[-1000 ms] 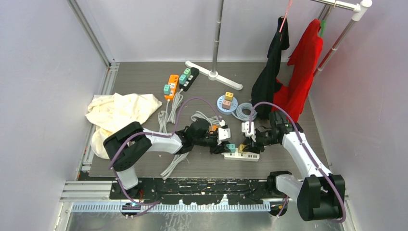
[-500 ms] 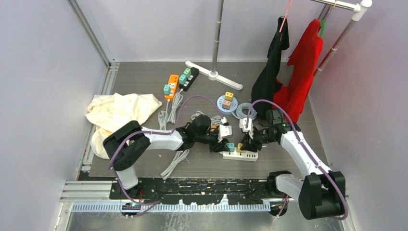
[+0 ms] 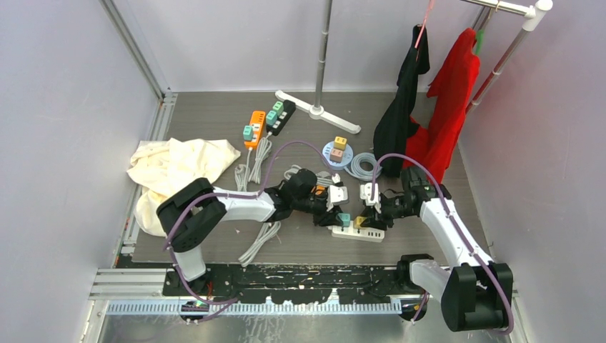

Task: Pull the plug off the socket
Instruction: Remove the plug from the socket.

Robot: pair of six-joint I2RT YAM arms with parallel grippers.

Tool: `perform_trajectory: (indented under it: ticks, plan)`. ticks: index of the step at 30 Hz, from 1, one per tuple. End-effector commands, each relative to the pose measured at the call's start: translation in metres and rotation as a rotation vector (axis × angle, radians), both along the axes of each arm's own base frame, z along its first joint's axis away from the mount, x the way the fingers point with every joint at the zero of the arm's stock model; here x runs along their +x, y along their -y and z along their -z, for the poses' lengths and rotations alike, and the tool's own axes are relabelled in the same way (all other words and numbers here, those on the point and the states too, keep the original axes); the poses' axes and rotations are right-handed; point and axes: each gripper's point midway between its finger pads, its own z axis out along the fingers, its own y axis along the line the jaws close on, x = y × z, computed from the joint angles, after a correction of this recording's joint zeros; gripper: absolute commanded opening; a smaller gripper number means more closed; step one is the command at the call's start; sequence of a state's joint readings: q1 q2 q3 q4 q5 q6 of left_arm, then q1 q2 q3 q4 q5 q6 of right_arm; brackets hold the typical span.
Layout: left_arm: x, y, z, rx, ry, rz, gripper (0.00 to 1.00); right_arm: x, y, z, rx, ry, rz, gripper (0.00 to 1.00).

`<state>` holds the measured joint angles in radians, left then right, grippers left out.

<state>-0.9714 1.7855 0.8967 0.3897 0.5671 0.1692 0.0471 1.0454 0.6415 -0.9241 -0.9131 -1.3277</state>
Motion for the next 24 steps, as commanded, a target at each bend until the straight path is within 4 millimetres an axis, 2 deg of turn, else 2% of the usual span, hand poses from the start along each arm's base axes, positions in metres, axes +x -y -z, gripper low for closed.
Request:
perform_trajectory:
  ticks: [1, 6, 9, 12, 16, 17, 19, 22, 24]
  plan:
    - [-0.008, -0.039, 0.064, 0.259, -0.141, -0.047, 0.0, -0.024, -0.015, -0.005, 0.083, -0.071, -0.039, 0.01]
    - [-0.008, -0.04, 0.067, 0.278, -0.153, -0.047, 0.0, 0.023, -0.017, -0.023, 0.12, -0.032, 0.117, 0.01]
    - [-0.01, -0.043, 0.069, 0.288, -0.16, -0.05, 0.0, 0.044, -0.011, -0.038, 0.149, -0.009, 0.194, 0.01]
    - [-0.01, -0.044, 0.067, 0.283, -0.16, -0.056, 0.0, 0.048, 0.003, -0.042, 0.122, 0.019, 0.224, 0.01]
    - [-0.007, -0.038, 0.059, 0.266, -0.161, -0.068, 0.02, 0.035, 0.014, -0.035, 0.099, -0.008, 0.247, 0.01]
    - [-0.005, -0.037, 0.056, 0.263, -0.161, -0.078, 0.06, 0.032, 0.015, -0.035, 0.108, -0.018, 0.256, 0.01]
    - [0.001, -0.033, 0.049, 0.253, -0.157, -0.098, 0.23, 0.028, 0.015, -0.036, 0.133, -0.057, 0.294, 0.01]
    - [0.009, -0.026, 0.03, 0.202, -0.136, -0.135, 0.45, 0.033, 0.017, -0.041, 0.173, -0.118, 0.385, 0.01]
    - [0.013, -0.022, 0.013, 0.163, -0.114, -0.148, 0.54, 0.035, 0.017, -0.044, 0.199, -0.164, 0.435, 0.01]
